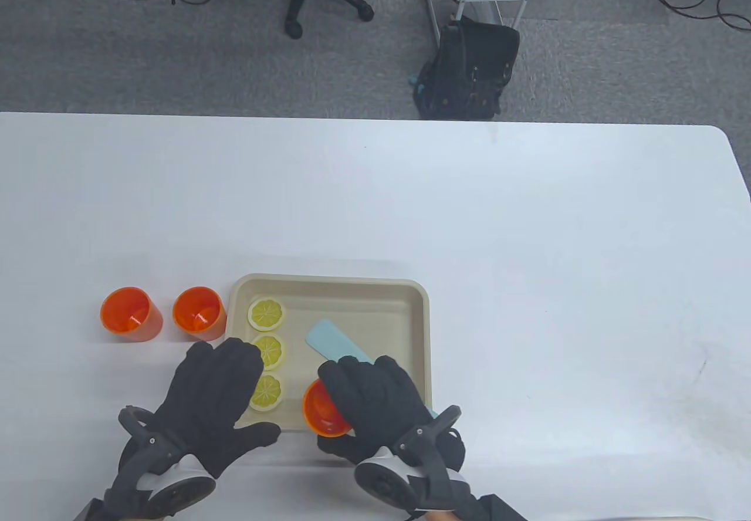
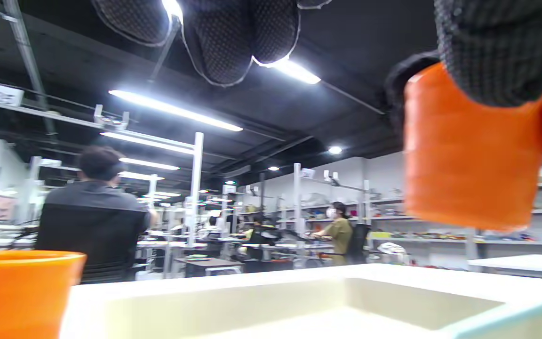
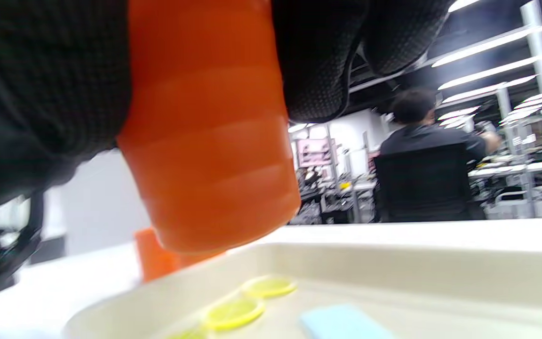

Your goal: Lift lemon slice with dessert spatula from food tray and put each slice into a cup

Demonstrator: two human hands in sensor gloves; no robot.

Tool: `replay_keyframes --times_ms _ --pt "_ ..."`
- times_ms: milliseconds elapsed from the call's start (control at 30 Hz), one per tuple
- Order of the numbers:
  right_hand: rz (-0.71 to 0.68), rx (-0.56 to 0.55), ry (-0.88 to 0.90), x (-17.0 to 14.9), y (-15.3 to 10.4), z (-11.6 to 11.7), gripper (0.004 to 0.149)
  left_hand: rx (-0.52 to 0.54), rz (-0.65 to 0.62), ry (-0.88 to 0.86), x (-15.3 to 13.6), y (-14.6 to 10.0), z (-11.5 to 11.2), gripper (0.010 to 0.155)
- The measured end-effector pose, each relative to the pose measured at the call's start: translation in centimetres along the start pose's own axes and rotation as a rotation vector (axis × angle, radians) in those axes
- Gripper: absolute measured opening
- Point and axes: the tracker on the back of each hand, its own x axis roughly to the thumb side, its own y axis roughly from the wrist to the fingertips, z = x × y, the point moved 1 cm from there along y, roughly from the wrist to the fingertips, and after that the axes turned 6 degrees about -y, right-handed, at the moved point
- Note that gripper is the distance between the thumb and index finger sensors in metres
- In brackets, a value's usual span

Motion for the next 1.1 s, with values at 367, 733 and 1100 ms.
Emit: replay_keyframes --times_ms 367,733,1100 --pt "0.398 -0.13 -0.064 -9.6 -2.1 -2.1 0.095 0.001 0.243 0.065 -4.4 -0.5 0.7 0.108" --pt "0.71 -0.03 -0.096 -14.9 -1.9 3.0 0.093 -0.088 0.342 0.094 -7.0 -0.9 -0.2 0.106" --pt "0.806 0.09 -0.129 -17.3 -1.3 7.4 0.09 -0.155 0.406 0.078 -8.7 -1.2 -1.2 0.105"
